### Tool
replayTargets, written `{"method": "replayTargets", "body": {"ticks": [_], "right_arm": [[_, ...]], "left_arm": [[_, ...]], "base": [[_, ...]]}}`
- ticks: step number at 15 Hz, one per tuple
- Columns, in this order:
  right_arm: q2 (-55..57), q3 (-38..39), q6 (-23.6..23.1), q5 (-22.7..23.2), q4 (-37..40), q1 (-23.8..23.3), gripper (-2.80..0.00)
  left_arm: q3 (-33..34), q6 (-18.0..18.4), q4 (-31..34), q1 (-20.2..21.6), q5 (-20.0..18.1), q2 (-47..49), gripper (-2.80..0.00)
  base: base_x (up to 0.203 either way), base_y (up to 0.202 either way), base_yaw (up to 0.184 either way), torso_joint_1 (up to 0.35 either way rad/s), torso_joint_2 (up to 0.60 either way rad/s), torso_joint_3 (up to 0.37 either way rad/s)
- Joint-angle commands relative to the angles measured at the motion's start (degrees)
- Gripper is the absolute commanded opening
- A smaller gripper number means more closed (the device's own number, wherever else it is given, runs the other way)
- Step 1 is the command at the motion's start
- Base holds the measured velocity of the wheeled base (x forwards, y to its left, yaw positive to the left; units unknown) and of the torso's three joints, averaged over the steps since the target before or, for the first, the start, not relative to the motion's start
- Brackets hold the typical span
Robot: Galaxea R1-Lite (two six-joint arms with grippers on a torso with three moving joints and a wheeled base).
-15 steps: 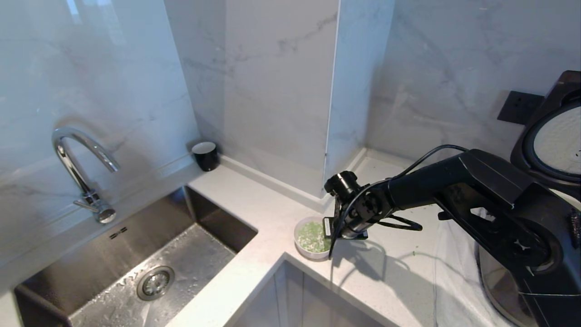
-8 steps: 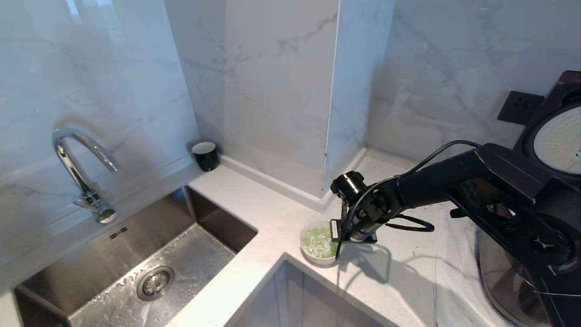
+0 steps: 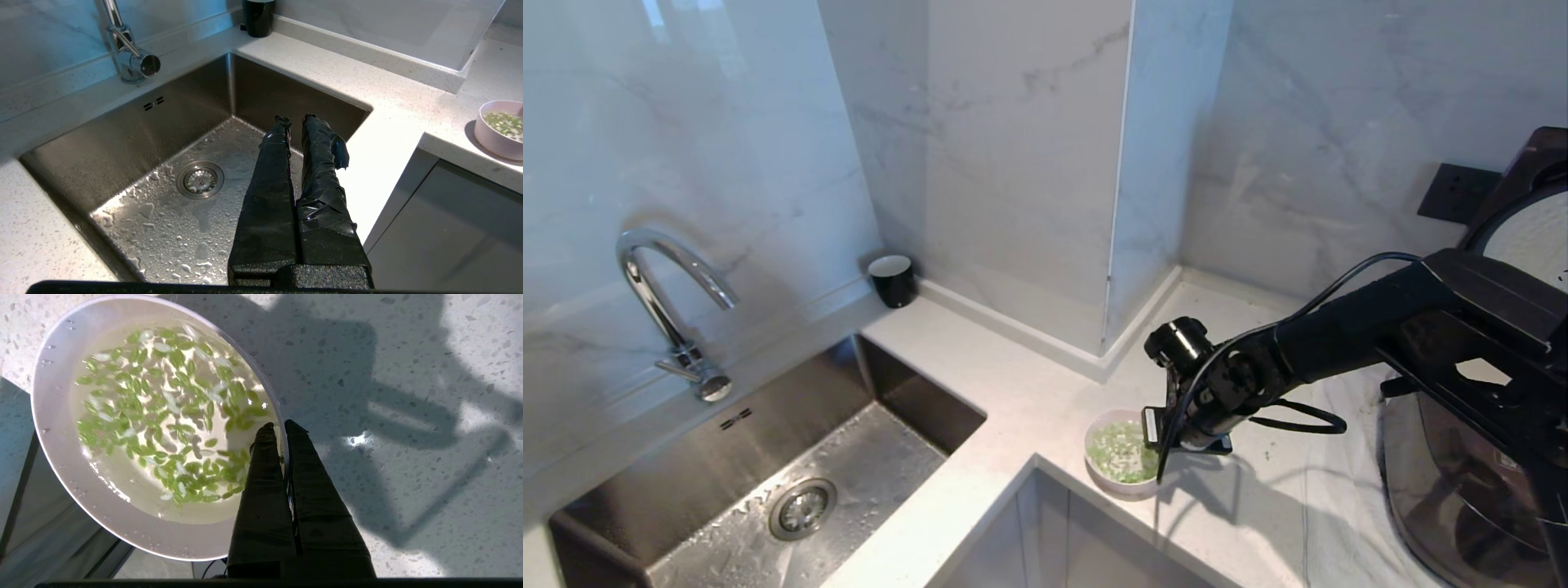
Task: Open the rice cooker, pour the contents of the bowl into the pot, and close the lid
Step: Pick up the bowl on the table
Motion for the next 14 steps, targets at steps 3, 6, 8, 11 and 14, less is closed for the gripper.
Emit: {"method": "replayTargets", "body": {"ticks": [3, 6, 8, 11, 14], "right_arm": [[1.05, 0.81, -0.30, -0.64, -0.95, -0.18, -0.94], [1.24, 0.62, -0.39, -0.67, -0.93, -0.10, 0.00], [1.77, 0.71, -1.44, -0.82, -0.86, 0.38, 0.00], [2.73, 0.62, -2.14, -4.16, -0.86, 0.95, 0.00], [2.82, 0.35, -2.86, -4.18, -0.78, 1.05, -2.80]], "left_arm": [[0.09, -0.02, -0.01, 0.00, -0.01, 0.07, -2.80], [0.09, -0.02, -0.01, 0.00, -0.01, 0.07, -2.80], [0.09, -0.02, -0.01, 0.00, -0.01, 0.07, -2.80], [0.09, -0.02, -0.01, 0.00, -0.01, 0.07, -2.80], [0.09, -0.02, -0.01, 0.00, -0.01, 0.07, -2.80]], "base": [[0.000, 0.000, 0.000, 0.000, 0.00, 0.000], [0.000, 0.000, 0.000, 0.000, 0.00, 0.000], [0.000, 0.000, 0.000, 0.000, 0.00, 0.000], [0.000, 0.000, 0.000, 0.000, 0.00, 0.000], [0.000, 0.000, 0.000, 0.000, 0.00, 0.000]]}}
